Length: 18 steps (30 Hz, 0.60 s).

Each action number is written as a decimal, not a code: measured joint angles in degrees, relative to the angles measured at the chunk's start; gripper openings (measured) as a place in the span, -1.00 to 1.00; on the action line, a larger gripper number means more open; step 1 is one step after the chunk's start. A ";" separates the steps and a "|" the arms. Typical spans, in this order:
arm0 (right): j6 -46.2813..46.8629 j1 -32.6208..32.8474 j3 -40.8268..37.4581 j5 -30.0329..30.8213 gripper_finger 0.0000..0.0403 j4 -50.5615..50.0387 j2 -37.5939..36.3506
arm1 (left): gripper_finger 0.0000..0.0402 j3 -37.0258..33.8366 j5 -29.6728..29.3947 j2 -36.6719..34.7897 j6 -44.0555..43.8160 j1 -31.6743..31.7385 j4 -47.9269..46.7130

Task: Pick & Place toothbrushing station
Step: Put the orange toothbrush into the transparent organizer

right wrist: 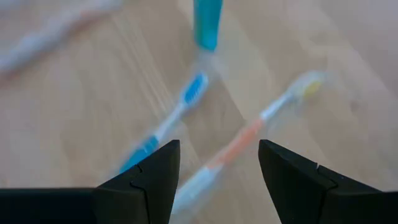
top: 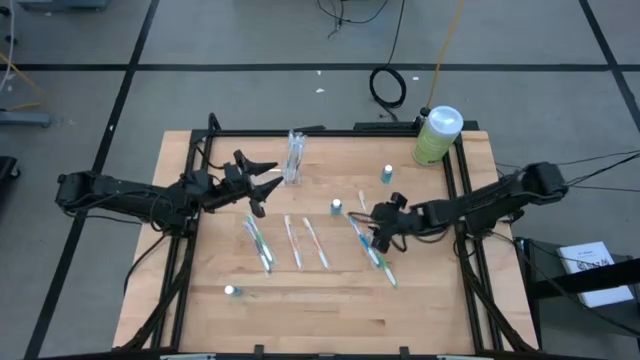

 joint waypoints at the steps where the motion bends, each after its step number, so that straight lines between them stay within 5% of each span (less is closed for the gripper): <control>1: 0.69 -0.09 1.57 0.01 0.04 -2.00 1.92 | 0.04 0.00 0.02 0.00 0.02 -0.02 -0.11; 18: 13.46 -2.97 5.76 -4.38 0.04 -7.64 12.71 | 0.04 0.00 0.01 0.02 0.82 0.00 -5.16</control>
